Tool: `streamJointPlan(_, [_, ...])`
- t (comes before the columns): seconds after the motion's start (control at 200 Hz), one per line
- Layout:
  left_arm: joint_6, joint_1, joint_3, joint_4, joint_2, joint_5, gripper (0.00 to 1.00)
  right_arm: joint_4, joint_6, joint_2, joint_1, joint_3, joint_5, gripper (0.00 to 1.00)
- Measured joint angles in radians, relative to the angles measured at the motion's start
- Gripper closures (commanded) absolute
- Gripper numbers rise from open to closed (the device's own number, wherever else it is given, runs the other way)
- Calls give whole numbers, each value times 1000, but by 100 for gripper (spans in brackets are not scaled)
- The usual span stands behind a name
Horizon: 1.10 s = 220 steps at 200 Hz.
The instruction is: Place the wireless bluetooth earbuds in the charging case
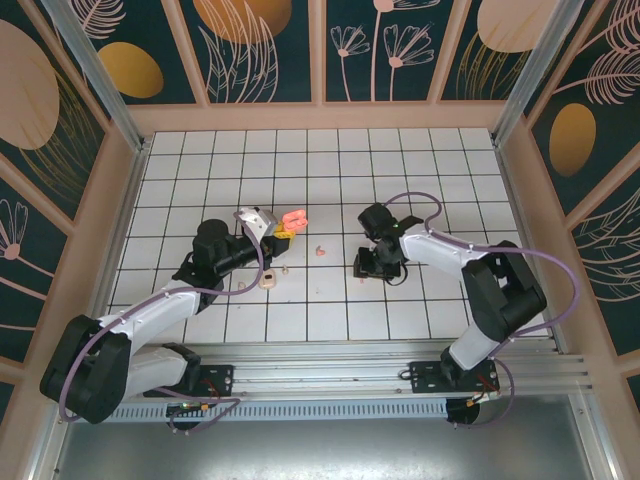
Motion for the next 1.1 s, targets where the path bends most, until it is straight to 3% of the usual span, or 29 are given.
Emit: streamJointPlan(1.101, [22,0,-14,-13,-19,-5,88,31,-22,90,0,40,0,64])
